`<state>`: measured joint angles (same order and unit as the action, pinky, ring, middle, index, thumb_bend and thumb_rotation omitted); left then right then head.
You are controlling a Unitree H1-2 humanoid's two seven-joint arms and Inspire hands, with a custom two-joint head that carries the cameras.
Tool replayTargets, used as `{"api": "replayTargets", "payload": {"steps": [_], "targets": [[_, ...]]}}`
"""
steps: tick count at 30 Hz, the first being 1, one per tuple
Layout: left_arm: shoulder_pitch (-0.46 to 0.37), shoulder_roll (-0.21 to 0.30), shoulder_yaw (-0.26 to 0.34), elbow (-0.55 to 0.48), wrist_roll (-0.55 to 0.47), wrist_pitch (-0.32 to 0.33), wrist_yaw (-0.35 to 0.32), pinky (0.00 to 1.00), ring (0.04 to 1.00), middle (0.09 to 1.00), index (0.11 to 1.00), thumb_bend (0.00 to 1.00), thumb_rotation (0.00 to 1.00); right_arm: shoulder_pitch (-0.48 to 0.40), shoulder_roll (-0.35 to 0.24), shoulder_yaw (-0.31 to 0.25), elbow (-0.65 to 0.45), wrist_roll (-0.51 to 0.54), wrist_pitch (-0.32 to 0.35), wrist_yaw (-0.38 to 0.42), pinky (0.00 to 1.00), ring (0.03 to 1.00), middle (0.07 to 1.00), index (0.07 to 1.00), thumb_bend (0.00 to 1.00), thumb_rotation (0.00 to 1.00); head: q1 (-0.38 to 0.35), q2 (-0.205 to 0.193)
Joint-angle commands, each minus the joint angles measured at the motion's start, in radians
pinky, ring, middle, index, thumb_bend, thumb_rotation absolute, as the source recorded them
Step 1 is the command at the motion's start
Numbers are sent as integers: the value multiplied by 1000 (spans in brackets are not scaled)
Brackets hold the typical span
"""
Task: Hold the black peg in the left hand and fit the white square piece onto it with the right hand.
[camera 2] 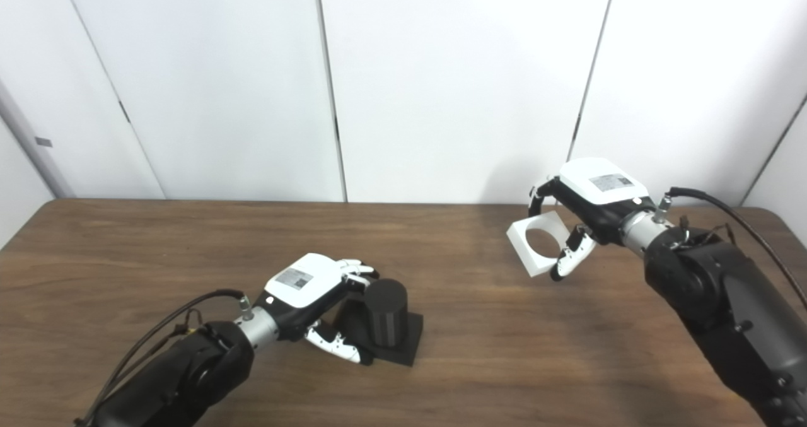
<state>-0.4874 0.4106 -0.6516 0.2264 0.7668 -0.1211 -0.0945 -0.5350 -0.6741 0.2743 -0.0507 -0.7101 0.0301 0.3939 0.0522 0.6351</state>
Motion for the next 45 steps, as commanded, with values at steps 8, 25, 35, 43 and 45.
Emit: {"api": "replayTargets", "payload": {"steps": [8, 25, 35, 43, 45], "targets": [[54, -18, -79, 64, 85, 24, -109, 772, 883, 869, 496, 519, 83, -54, 30, 9, -134, -10, -26, 70, 755, 845, 789, 480, 522, 130, -18, 6], [60, -28, -78, 71, 81, 18, -93, 767, 880, 857, 495, 519, 82, -83, 135, 33, -189, -11, -50, 136, 762, 851, 789, 479, 521, 135, -24, 19], [57, -28, -77, 62, 82, 28, -106, 761, 885, 866, 496, 519, 82, -101, 194, 40, -223, 3, -52, 162, 768, 844, 782, 478, 521, 134, -24, 27], [58, -29, -77, 61, 82, 32, -106, 761, 886, 864, 496, 520, 82, -127, 222, 68, -231, -3, -64, 187, 782, 846, 782, 477, 520, 135, -21, 32], [59, -28, -77, 54, 80, 33, -108, 753, 883, 862, 496, 520, 81, -130, 227, 71, -233, -2, -65, 191, 780, 846, 781, 477, 520, 135, -23, 36]]}}
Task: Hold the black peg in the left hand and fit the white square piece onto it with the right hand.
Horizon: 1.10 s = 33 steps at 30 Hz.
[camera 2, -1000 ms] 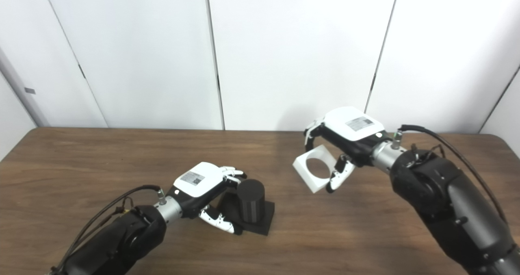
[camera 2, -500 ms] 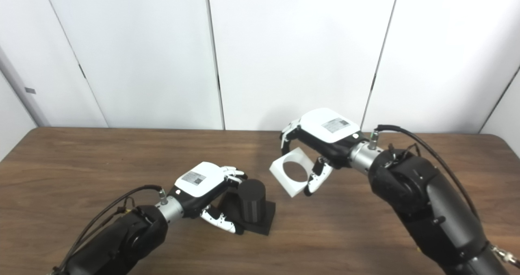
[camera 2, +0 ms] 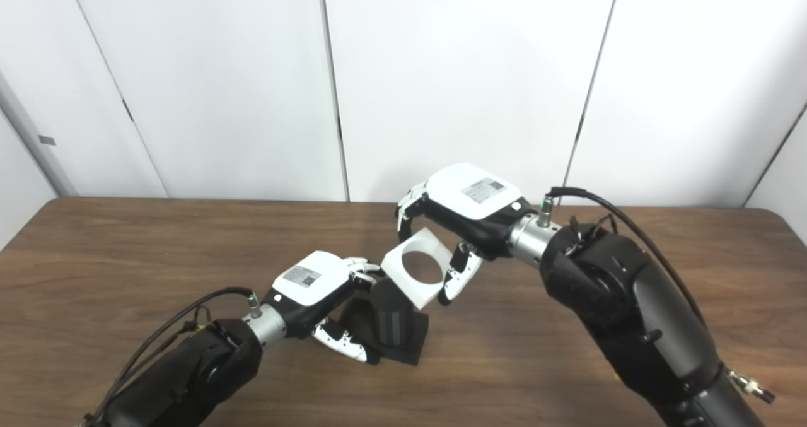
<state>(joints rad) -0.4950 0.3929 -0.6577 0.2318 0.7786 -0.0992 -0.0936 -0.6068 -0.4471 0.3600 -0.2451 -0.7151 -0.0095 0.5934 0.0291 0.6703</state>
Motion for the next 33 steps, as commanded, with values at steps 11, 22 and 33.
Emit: {"api": "replayTargets", "payload": {"steps": [11, 22, 33], "targets": [[64, -10, -73, 41, 73, 22, -116, 756, 882, 866, 496, 519, 83, -48, 19, 6, -48, 5, -26, 8, 774, 839, 788, 477, 522, 136, 4, 6], [63, -9, -71, 30, 71, 31, -128, 755, 891, 870, 496, 519, 82, -35, 39, 41, -31, -5, -31, 20, 792, 850, 797, 478, 520, 137, 7, 12], [60, -12, -68, 36, 64, 31, -129, 763, 892, 867, 496, 519, 84, -26, 63, 59, 11, -4, -43, 17, 797, 846, 795, 477, 521, 134, 11, 14]]}}
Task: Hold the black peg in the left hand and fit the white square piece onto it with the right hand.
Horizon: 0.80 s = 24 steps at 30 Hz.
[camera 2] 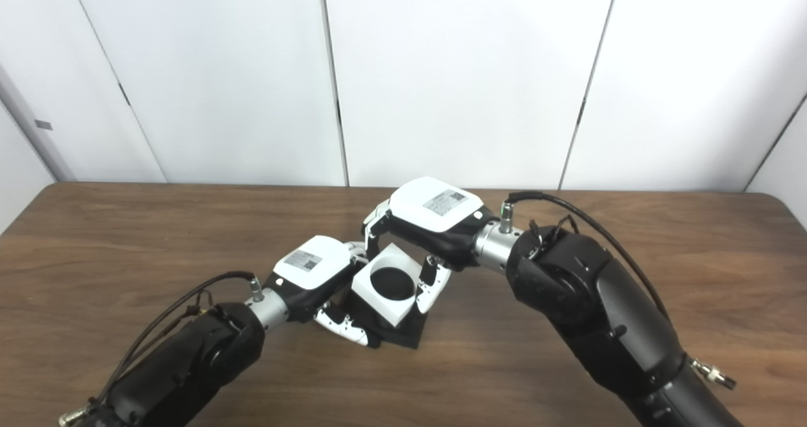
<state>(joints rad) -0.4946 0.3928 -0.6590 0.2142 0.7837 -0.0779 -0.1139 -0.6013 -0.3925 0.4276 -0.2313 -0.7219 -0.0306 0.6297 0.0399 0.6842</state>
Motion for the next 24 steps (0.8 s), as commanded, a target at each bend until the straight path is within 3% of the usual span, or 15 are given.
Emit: {"api": "replayTargets", "payload": {"steps": [1, 24], "targets": [[59, -11, -66, 53, 59, 10, -109, 764, 892, 866, 496, 518, 84, -33, 10, -7, 4, 2, -23, -22, 794, 844, 794, 477, 522, 134, 0, 0], [63, -12, -66, 41, 52, 10, -118, 762, 891, 870, 496, 519, 82, -49, 32, -1, 113, -16, -43, -69, 776, 832, 785, 477, 520, 133, 4, 5]]}}
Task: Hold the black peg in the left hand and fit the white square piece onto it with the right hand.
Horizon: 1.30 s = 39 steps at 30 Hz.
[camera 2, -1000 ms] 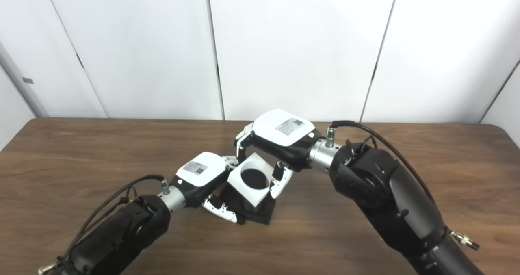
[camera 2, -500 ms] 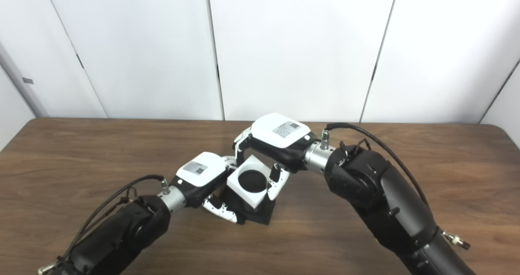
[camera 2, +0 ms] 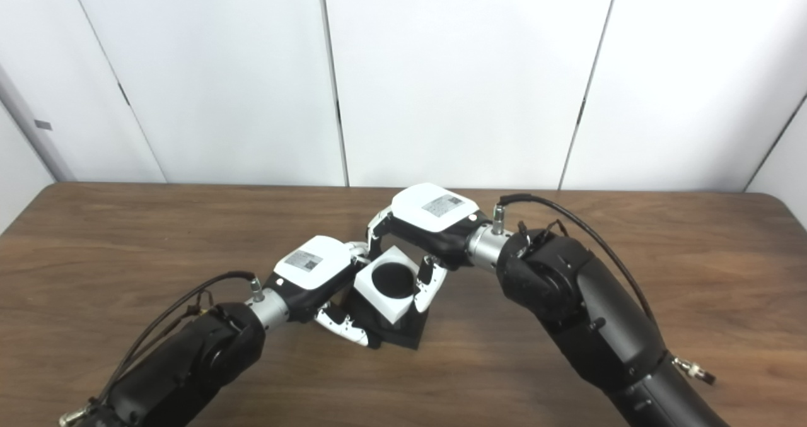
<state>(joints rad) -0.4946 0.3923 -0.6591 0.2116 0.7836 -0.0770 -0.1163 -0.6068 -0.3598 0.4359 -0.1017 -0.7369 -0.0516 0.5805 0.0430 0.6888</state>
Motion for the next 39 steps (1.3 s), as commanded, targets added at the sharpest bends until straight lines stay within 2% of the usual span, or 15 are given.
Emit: {"api": "replayTargets", "payload": {"steps": [1, 7, 10, 11, 12, 14, 15, 33, 39], "targets": [[63, -12, -68, 42, 54, 10, -117, 763, 892, 872, 496, 519, 82, -43, 0, -8, -15, -2, -22, -20, 776, 831, 784, 477, 520, 133, 2, 2], [61, -13, -67, 44, 52, 9, -118, 766, 894, 873, 496, 519, 82, -42, 10, -1, -7, -4, -16, -15, 782, 828, 783, 477, 521, 133, 5, 3], [61, -12, -67, 38, 53, 15, -124, 764, 894, 874, 496, 519, 82, -48, 7, 12, -17, -7, 16, 36, 783, 832, 794, 487, 519, 153, 5, 2], [61, -12, -67, 38, 52, 15, -124, 759, 892, 873, 496, 519, 82, -50, 5, 15, -20, -6, 24, 52, 780, 833, 803, 578, 721, 318, 5, 2], [60, -11, -67, 38, 53, 15, -125, 755, 891, 873, 496, 519, 82, -52, 4, 16, -22, -6, 31, 64, 782, 835, 809, 621, 802, 391, 2, 4], [59, -10, -66, 37, 52, 13, -126, 752, 888, 872, 496, 519, 82, -54, 3, 17, -27, -8, 44, 84, 789, 840, 824, 689, 908, 480, 2, 5], [59, -10, -66, 35, 51, 16, -130, 752, 888, 872, 496, 519, 82, -55, 3, 16, -30, -9, 47, 92, 791, 842, 827, 701, 925, 493, 2, 5], [61, -10, -64, 38, 52, 19, -127, 763, 891, 872, 496, 520, 81, -45, -6, -5, -40, -6, 60, 118, 816, 856, 852, 711, 964, 406, -2, 8], [61, -7, -63, 42, 43, 15, -127, 765, 894, 874, 495, 520, 80, -48, -23, -49, -56, 1, 54, 98, 794, 853, 850, 708, 866, 295, -12, 4]]}}
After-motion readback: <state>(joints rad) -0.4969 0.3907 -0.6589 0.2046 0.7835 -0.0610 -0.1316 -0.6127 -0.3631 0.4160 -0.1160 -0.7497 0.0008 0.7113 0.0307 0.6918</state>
